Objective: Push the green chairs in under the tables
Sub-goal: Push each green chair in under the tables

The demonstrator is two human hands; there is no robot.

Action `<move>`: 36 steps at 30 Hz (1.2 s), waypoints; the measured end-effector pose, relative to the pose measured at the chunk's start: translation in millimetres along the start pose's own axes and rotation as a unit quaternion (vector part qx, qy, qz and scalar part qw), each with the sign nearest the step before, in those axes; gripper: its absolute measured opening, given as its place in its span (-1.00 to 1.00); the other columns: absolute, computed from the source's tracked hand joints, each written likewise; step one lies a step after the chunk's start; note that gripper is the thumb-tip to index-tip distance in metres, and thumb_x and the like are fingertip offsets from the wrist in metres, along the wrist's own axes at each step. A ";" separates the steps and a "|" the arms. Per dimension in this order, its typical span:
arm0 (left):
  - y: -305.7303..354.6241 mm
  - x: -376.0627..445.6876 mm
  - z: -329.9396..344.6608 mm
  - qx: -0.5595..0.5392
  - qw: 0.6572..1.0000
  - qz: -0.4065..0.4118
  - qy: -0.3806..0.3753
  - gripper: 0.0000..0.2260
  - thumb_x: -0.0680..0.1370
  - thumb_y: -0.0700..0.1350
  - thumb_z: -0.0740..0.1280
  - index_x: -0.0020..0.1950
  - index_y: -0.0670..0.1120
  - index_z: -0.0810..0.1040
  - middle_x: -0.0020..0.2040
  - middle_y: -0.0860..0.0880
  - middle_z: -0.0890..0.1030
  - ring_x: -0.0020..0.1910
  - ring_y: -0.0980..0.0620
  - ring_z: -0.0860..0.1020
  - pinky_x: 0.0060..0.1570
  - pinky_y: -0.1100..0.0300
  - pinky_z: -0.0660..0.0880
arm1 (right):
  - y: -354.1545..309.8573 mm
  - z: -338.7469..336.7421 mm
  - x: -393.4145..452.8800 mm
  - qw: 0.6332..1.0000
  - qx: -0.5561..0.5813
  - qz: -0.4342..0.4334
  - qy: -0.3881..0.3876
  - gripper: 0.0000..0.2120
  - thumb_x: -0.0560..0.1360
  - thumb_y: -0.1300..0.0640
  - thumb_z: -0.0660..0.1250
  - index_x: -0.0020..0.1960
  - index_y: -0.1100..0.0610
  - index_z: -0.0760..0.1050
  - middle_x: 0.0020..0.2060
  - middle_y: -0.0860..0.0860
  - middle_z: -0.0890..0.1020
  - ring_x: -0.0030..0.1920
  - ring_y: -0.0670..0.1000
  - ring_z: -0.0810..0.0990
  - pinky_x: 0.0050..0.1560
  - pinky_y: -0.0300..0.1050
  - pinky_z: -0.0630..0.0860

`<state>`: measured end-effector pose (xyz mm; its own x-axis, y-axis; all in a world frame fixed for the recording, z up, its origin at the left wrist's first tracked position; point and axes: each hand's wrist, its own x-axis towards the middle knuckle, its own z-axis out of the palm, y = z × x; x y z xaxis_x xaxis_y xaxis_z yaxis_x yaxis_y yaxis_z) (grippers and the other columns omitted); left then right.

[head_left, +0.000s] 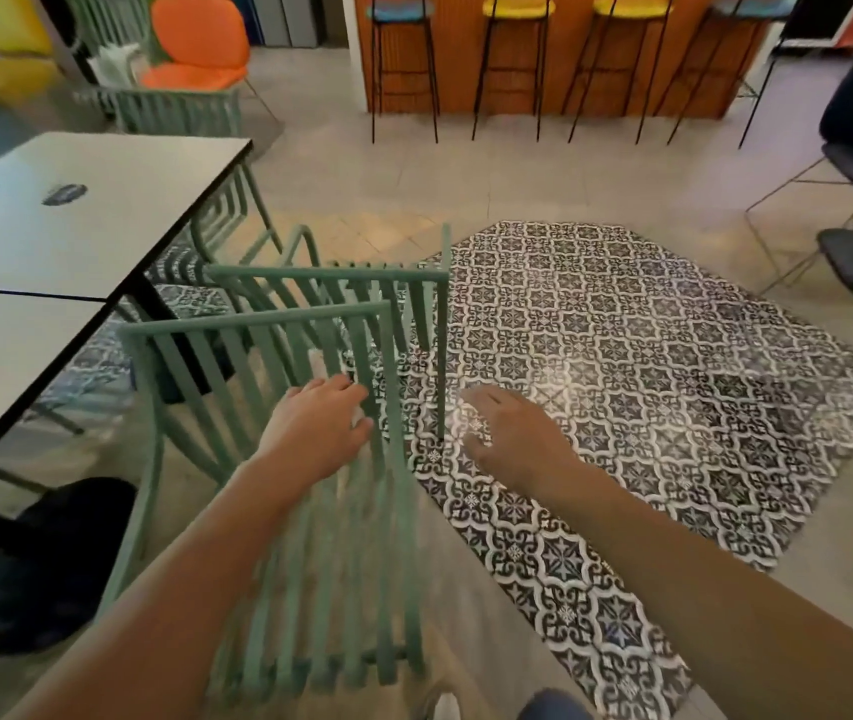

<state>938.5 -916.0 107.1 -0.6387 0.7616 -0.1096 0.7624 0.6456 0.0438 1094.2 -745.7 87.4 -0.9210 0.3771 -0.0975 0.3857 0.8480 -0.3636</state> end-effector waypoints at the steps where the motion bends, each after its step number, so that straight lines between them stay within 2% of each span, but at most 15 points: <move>1: -0.4 15.8 -4.0 0.004 1.000 0.001 0.005 -0.63 0.60 0.08 0.17 0.38 0.02 0.42 0.33 0.02 0.47 0.30 -0.01 0.45 0.26 0.00 0.41 | 6.7 -3.5 13.4 1.000 0.000 -0.003 0.002 -0.45 0.57 -0.03 0.19 0.52 0.02 0.17 0.46 -0.01 0.31 0.43 0.03 0.29 0.44 -0.02 0.21; 7: -3.8 108.8 -8.9 0.015 0.999 -0.039 -0.003 -0.64 0.61 0.08 0.15 0.37 0.01 0.42 0.31 0.01 0.47 0.29 -0.02 0.45 0.26 -0.01 0.38 | 55.2 -16.3 109.3 0.999 0.009 -0.036 -0.007 -0.46 0.57 -0.01 0.21 0.51 0.02 0.18 0.43 -0.02 0.34 0.40 -0.01 0.32 0.41 -0.06 0.24; 11: -7.4 151.7 -0.4 0.054 0.995 -0.066 -0.058 -0.67 0.60 0.05 0.15 0.32 0.01 0.46 0.32 0.00 0.46 0.29 -0.05 0.44 0.21 -0.04 0.41 | 80.3 -24.5 175.0 0.997 0.004 -0.080 -0.023 -0.43 0.57 -0.02 0.22 0.52 0.02 0.15 0.46 0.00 0.31 0.45 -0.02 0.26 0.44 -0.08 0.16; 14: -7.5 182.6 -5.1 0.017 0.992 -0.119 -0.022 -0.67 0.59 0.04 0.18 0.32 0.02 0.46 0.32 0.02 0.48 0.31 -0.02 0.44 0.26 -0.01 0.38 | 96.3 -35.4 219.7 0.994 0.007 -0.107 -0.025 -0.44 0.57 -0.02 0.23 0.52 0.02 0.16 0.44 0.00 0.34 0.43 -0.02 0.28 0.43 -0.09 0.17; 18: -17.7 220.6 -9.7 0.016 0.991 -0.136 -0.003 -0.69 0.56 0.05 0.22 0.28 0.02 0.49 0.30 0.01 0.49 0.29 -0.04 0.45 0.24 -0.03 0.37 | 107.9 -45.1 272.0 0.993 0.020 -0.117 -0.021 -0.47 0.55 0.00 0.26 0.48 0.03 0.23 0.40 -0.01 0.39 0.39 -0.01 0.33 0.44 -0.04 0.23; 23: -70.6 273.4 -7.4 0.048 0.990 -0.132 0.017 -0.74 0.56 -0.07 0.22 0.22 -0.02 0.53 0.17 -0.03 0.55 0.16 -0.11 0.49 0.08 -0.02 0.42 | 109.3 -31.6 331.8 0.991 0.032 -0.123 -0.037 -0.46 0.53 0.01 0.27 0.48 0.00 0.24 0.29 -0.04 0.44 0.25 -0.05 0.43 0.34 -0.02 0.42; 27: -125.9 328.7 1.6 0.069 0.989 -0.130 0.011 -0.76 0.52 -0.15 0.26 0.19 -0.05 0.53 0.20 -0.03 0.53 0.20 -0.11 0.47 0.09 -0.04 0.41 | 103.9 -17.8 388.2 0.991 0.014 -0.122 -0.049 -0.43 0.51 0.01 0.29 0.49 -0.03 0.22 0.28 -0.09 0.43 0.30 -0.07 0.39 0.37 -0.05 0.36; 32: -195.5 384.5 21.1 0.111 0.988 -0.085 -0.063 -0.62 0.54 -0.06 0.28 0.36 -0.02 0.43 0.33 -0.02 0.45 0.32 -0.10 0.40 0.23 -0.04 0.37 | 90.3 3.1 438.7 0.990 -0.018 -0.112 -0.082 -0.40 0.50 -0.02 0.29 0.49 -0.03 0.20 0.30 -0.09 0.42 0.32 -0.05 0.37 0.39 -0.02 0.34; 36: -238.0 402.5 53.1 0.124 0.981 -0.061 -0.133 -0.55 0.53 0.03 0.28 0.40 -0.01 0.39 0.31 -0.02 0.47 0.30 -0.11 0.43 0.27 -0.03 0.37 | 88.2 28.8 455.3 0.988 -0.010 -0.103 -0.117 -0.48 0.53 0.00 0.27 0.47 -0.04 0.25 0.31 -0.07 0.43 0.31 -0.03 0.40 0.38 -0.05 0.35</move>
<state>505.5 -766.1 -0.1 -0.7029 0.6164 -0.3549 0.7042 0.6733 -0.2254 707.4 -509.9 -15.8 -0.9663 0.1020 -0.2364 0.1884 0.9059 -0.3792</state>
